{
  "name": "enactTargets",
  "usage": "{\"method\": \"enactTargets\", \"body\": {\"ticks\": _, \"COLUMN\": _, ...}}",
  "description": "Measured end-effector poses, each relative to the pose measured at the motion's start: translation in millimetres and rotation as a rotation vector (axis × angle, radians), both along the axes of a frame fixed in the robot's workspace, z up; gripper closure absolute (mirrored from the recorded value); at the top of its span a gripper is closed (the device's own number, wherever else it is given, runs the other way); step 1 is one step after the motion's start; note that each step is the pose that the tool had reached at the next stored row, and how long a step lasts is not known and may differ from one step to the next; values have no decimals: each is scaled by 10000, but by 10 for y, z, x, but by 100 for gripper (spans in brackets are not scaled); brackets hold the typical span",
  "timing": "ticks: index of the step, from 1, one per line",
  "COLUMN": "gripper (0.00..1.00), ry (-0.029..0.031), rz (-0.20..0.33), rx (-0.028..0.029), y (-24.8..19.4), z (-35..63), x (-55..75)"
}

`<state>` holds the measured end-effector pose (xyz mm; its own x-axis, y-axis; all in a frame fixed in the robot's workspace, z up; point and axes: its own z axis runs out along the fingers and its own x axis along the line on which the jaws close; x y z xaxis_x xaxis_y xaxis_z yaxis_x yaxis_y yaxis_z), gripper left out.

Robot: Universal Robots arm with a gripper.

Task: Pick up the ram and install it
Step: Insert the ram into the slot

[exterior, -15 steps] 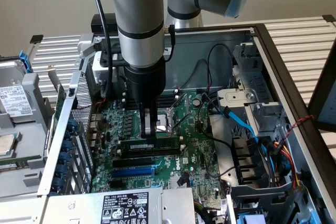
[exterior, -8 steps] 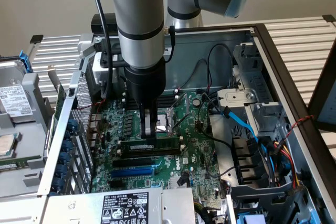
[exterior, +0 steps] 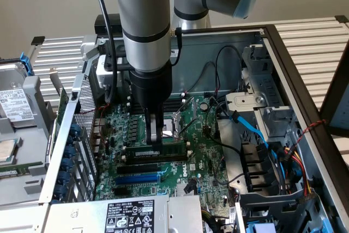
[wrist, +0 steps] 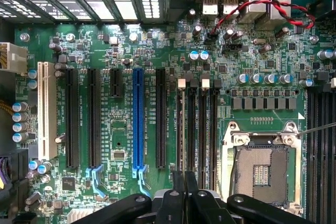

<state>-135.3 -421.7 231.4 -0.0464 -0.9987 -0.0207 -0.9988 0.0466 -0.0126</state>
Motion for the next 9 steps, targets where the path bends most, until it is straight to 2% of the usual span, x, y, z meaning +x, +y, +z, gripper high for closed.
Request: {"method": "enactTargets", "body": {"ticks": 9, "gripper": 88, "ry": 5, "rz": 0, "rx": -3, "y": -1, "z": -6, "x": -1}}
